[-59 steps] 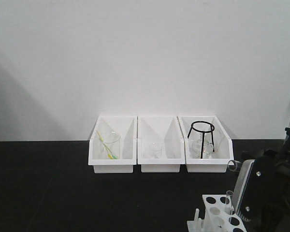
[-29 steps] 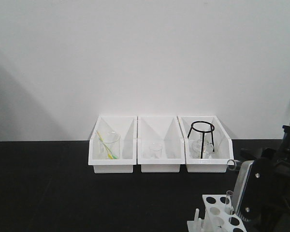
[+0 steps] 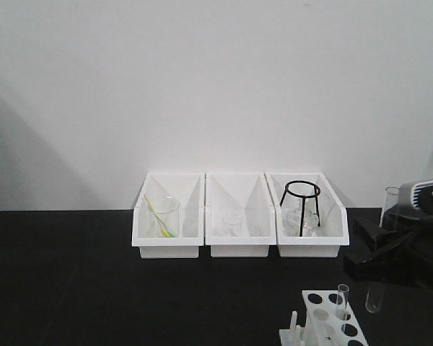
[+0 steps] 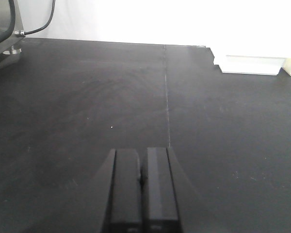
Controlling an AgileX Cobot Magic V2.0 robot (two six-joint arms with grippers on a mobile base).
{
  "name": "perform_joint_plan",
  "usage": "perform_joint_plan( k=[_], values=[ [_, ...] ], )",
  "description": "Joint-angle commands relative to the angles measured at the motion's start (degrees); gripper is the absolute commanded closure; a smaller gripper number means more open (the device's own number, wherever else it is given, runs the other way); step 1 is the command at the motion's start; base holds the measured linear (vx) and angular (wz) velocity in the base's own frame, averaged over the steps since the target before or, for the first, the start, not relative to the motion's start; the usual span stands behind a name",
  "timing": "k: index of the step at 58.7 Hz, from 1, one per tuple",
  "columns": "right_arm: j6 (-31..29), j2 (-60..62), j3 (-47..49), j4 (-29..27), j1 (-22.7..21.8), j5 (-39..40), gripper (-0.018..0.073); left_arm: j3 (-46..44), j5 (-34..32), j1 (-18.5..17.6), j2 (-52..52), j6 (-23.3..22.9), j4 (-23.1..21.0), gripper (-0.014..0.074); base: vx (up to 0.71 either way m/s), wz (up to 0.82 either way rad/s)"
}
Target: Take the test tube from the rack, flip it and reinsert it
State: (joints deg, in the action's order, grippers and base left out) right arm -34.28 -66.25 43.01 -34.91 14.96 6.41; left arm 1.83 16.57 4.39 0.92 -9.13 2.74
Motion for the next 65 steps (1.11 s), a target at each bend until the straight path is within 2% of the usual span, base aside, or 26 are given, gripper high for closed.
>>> perform_joint_plan(
  k=[1, 7, 13, 18, 24, 32, 40, 47, 65],
  values=[
    [0.66, 1.24, 1.84, -3.55, 0.06, 8.02, 0.0568, -0.01, -5.0, -0.41, 0.65, 0.01, -0.25, 0.0603, 0.0, 0.0],
    [0.66, 1.1, 1.83, -2.41, 0.06, 10.43, 0.0568, -0.01, -5.0, -0.41, 0.65, 0.01, -0.25, 0.0603, 0.0, 0.0],
    [0.78, 0.38, 1.78, 0.39, 0.06, 9.41, 0.0568, -0.01, -5.0, -0.41, 0.65, 0.01, -0.25, 0.0603, 0.0, 0.0],
    [3.14, -0.38, 0.0, 1.47, 0.65, 12.51, 0.0568, -0.01, -5.0, -0.41, 0.65, 0.01, -0.25, 0.0603, 0.0, 0.0],
    [9.52, -0.8, -5.85, 4.47, 3.16, 21.69, 0.0568, -0.01, -5.0, -0.41, 0.65, 0.01, -0.25, 0.0603, 0.0, 0.0],
    [18.02, -2.19, -12.72, 14.96, 6.55, 33.58, 0.0568, -0.01, -5.0, -0.41, 0.65, 0.01, -0.25, 0.0603, 0.0, 0.0],
    [25.25, -4.7, -14.73, 20.89, 6.99, 37.11, 0.0568, -0.01, -5.0, -0.41, 0.65, 0.01, -0.25, 0.0603, 0.0, 0.0],
    [25.76, -7.69, -14.67, 22.45, 6.99, 38.76, 0.0568, -0.01, -5.0, -0.41, 0.65, 0.01, -0.25, 0.0603, 0.0, 0.0],
    [28.05, -15.09, -14.67, 22.45, 6.99, 43.08, 0.0568, -0.01, -5.0, -0.41, 0.65, 0.01, -0.25, 0.0603, 0.0, 0.0]
  ],
)
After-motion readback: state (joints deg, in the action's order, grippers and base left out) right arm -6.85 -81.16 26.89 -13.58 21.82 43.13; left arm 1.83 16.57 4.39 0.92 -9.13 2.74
